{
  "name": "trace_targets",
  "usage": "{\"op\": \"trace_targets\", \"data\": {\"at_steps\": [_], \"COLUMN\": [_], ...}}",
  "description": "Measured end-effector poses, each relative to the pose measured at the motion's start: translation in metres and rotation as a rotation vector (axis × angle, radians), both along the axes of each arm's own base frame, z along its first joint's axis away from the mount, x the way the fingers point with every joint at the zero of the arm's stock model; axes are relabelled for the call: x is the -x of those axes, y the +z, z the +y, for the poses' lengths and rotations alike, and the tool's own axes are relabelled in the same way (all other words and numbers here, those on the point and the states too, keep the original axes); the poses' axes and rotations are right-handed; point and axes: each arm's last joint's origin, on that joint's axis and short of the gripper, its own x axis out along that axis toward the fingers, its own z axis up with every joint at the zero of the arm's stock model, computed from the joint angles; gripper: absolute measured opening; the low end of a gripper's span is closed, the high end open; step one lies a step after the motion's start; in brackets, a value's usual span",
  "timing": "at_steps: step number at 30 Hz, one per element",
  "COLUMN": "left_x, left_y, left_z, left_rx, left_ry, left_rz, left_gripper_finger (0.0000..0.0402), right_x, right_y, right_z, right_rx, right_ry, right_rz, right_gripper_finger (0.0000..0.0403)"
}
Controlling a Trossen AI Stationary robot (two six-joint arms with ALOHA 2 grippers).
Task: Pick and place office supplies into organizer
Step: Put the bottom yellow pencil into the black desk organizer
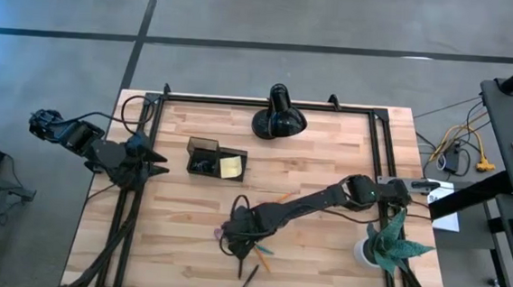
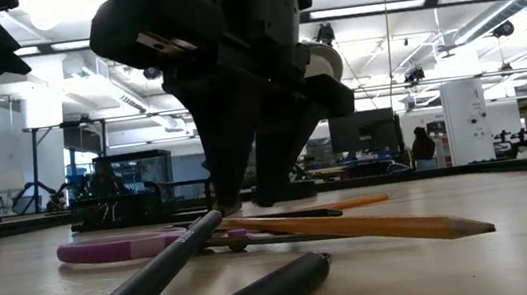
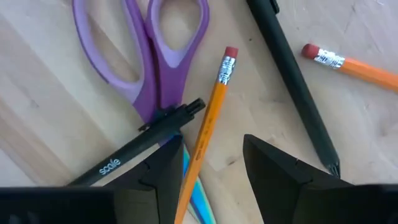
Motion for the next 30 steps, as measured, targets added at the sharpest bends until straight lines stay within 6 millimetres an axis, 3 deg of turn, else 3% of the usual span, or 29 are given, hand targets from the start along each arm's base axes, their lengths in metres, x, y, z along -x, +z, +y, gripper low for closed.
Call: {"op": "trace_targets", "data": {"at_steps": [19,25,30], "left_x": [0.000,0.001,0.001], "left_y": [0.000,-0.001,-0.001], "left_z": [0.000,0.000,0.000], "left_rx": [-0.002,-0.004,-0.005], "left_ry": [0.000,0.000,0.000], "left_rz": [0.003,0.006,0.008], "left_gripper_finger": [0.0169,0.0169,0.0169], "right_x": [-0.001,0.001,0.004], "right_y": [-0.018,-0.022,-0.028], "right_z": [-0.003,-0.003,-0.004], "right_rx": [-0.034,-0.041,-0.050], "right_ry": [-0.030,-0.029,-0.030], "right_rz": [-0.006,-0.004,0.021], "right_gripper_finger": [0.0155,0.0121,0.0066]}}
